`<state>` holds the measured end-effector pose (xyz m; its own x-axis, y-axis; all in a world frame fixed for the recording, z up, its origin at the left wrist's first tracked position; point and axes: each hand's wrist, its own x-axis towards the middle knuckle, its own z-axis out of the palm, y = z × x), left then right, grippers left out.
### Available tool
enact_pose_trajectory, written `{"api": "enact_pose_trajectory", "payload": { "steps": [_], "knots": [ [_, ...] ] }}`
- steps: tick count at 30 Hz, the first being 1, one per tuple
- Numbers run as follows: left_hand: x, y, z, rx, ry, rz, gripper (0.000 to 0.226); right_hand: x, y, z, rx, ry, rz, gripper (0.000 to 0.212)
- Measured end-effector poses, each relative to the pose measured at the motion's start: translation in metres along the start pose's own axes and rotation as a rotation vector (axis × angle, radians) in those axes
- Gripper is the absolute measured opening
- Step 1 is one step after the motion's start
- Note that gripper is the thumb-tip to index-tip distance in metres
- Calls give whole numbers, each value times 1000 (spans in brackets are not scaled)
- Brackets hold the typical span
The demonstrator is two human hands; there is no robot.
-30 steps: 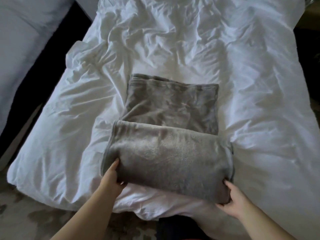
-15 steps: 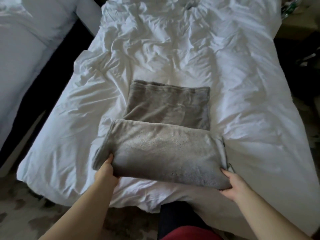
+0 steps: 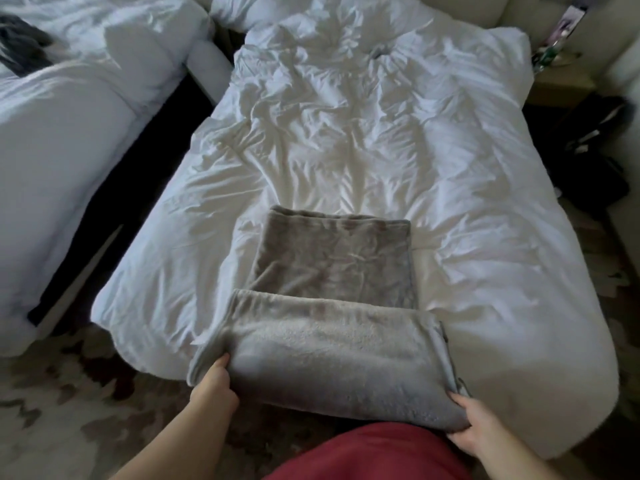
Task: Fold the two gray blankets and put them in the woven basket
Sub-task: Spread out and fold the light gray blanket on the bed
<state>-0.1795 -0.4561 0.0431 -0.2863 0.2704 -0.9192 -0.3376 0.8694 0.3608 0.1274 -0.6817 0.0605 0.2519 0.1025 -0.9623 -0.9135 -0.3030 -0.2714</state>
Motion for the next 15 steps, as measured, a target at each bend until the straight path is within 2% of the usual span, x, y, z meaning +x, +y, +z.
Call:
{"api": "enact_pose_trajectory", "payload": {
  "steps": [4, 6, 8, 10, 11, 13, 15],
  "knots": [
    [-15, 18, 23, 50, -231, 121, 46, -7, -28, 21, 55, 8, -42, 24],
    [-29, 39, 47, 47, -280, 162, 44, -14, -60, 45, 124, -12, -69, 17],
    [-48, 68, 74, -46, -287, 156, 41, -19, -103, 73, 209, -35, -123, 16],
    [-64, 99, 101, -223, -405, 172, 27, -24, -147, 101, 309, -93, -219, 19],
    [-69, 112, 112, -236, -468, 218, 20, -25, -167, 113, 369, -119, -258, 17],
    [-77, 128, 130, -89, -471, 319, 12, -24, -197, 134, 396, -109, -322, 15],
    [-76, 128, 140, 154, -427, 373, 10, -15, -211, 152, 220, -51, -350, 20]
  ]
}}
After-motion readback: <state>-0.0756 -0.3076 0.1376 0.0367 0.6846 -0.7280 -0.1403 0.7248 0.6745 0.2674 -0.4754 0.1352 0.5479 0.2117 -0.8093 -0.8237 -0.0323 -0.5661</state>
